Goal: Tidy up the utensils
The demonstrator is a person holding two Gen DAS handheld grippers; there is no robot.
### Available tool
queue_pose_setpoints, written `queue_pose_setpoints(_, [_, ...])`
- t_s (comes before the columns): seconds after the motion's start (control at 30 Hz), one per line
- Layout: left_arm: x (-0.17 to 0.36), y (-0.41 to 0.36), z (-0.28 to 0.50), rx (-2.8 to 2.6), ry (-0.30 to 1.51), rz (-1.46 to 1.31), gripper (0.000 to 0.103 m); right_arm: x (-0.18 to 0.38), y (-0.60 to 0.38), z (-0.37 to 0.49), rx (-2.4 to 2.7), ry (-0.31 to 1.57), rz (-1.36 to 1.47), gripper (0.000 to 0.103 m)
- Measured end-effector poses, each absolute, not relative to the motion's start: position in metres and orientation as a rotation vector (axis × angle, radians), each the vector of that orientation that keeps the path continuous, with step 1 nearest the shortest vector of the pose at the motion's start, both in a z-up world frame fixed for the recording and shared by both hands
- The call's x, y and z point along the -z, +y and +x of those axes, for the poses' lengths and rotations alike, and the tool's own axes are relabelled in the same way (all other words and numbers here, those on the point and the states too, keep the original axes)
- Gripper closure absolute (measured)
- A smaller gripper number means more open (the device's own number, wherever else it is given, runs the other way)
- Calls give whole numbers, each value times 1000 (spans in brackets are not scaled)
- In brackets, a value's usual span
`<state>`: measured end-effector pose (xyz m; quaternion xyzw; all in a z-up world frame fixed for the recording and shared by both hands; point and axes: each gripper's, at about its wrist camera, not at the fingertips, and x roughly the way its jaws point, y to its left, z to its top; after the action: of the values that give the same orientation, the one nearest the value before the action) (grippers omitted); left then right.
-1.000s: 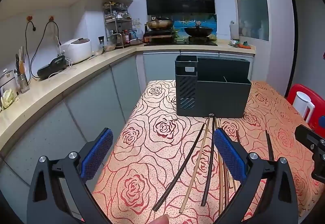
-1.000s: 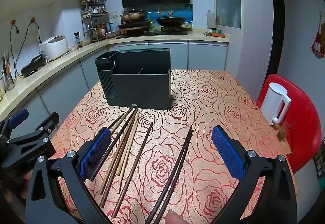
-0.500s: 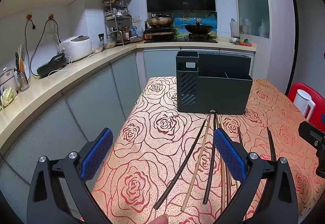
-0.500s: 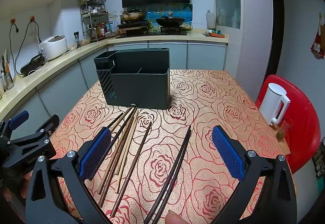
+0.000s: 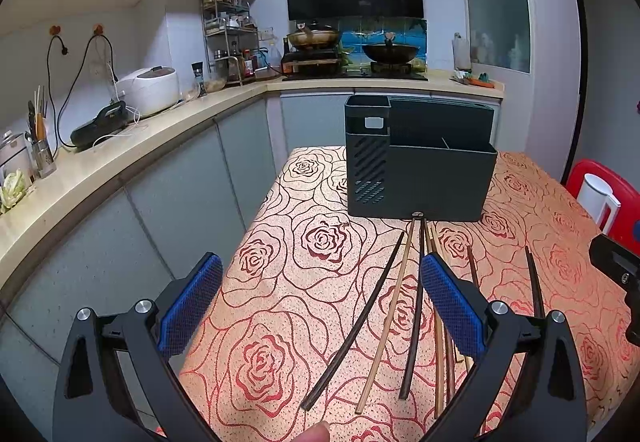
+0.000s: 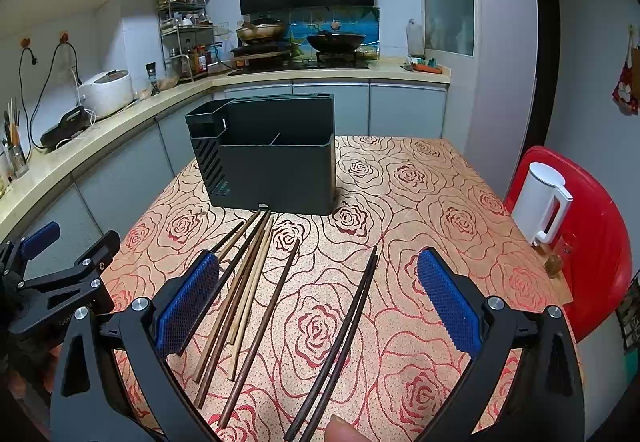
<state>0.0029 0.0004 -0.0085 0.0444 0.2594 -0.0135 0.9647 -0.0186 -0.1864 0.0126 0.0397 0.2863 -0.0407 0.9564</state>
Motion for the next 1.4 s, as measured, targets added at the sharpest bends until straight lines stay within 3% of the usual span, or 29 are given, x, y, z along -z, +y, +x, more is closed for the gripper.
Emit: queue_pose_setpoints(1.4, [11,-5,1,32,531,90,7,-15,-185,-21,84,580,88,6])
